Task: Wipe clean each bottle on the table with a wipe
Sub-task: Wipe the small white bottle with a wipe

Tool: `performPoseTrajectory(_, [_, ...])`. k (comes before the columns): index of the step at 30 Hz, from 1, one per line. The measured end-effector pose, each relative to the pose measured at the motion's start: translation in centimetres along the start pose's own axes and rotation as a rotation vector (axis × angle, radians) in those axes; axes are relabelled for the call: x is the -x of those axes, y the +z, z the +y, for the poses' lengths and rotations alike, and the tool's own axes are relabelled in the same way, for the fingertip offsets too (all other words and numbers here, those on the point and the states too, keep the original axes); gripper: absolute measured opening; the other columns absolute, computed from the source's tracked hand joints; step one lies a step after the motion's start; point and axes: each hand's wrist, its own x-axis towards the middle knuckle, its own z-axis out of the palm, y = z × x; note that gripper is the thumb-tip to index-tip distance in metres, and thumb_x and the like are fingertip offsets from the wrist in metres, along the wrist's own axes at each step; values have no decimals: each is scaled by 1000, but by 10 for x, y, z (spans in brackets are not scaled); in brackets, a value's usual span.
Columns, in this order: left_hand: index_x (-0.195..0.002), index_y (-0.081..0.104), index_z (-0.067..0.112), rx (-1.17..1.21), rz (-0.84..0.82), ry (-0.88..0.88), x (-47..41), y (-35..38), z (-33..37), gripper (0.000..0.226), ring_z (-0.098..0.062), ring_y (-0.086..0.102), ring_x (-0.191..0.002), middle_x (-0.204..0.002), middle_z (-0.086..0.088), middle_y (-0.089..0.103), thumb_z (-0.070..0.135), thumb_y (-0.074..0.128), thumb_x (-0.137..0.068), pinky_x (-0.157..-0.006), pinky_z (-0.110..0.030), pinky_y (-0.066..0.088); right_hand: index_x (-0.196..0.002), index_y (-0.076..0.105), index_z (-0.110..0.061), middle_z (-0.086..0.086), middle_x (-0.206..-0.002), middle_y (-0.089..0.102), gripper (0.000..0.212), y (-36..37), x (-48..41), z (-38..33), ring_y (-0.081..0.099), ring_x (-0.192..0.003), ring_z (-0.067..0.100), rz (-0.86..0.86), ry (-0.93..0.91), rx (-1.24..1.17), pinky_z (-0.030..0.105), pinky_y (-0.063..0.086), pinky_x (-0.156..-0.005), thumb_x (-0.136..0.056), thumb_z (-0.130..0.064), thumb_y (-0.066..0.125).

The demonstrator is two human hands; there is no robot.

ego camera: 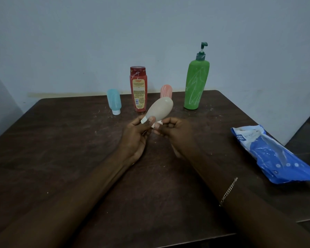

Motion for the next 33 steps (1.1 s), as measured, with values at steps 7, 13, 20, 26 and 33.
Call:
performPoseTrajectory(7, [-112,69,4,-46,14,-2,-2,2,6,24,-16,71,-102,-109,-6,74,5,69,-88,-87,-24,57,-94,71,-3,11,-89,75,12,-11,-8,-5,72,-85,23,106,-37,-8,29,58,-76,-82,-2,72])
performPoseTrajectory(13, [-111,67,5,-172,46,-16,-2,-4,9,25,-21,64,-111,-117,-9,66,4,71,-86,-103,-37,49,-102,70,-5,8,-96,75,16,-35,-17,-19,70,-91,17,105,-12,-167,24,56,-76,-87,-3,65])
performPoseTrajectory(20, [-111,70,2,-303,49,5,-6,-11,14,29,-17,68,-105,-113,-4,70,0,73,-83,-86,-27,57,-112,71,-7,7,-95,75,24,-44,-19,-17,67,-82,23,136,-119,232,38,59,-76,-89,-15,69])
performPoseTrajectory(26, [-103,70,9,-263,91,59,-9,-14,18,18,-18,65,-109,-106,0,71,2,70,-87,-93,-31,57,-107,73,-8,6,-93,76,22,-37,-9,-19,72,-81,24,46,-125,479,32,61,-75,-87,-16,71])
performPoseTrajectory(33, [-116,64,12,-140,65,40,-9,-13,13,22,-22,69,-104,-112,-11,72,17,64,-94,-85,-37,59,-95,75,-11,4,-86,76,15,-9,4,0,73,-81,17,-187,58,528,31,59,-80,-83,-20,76])
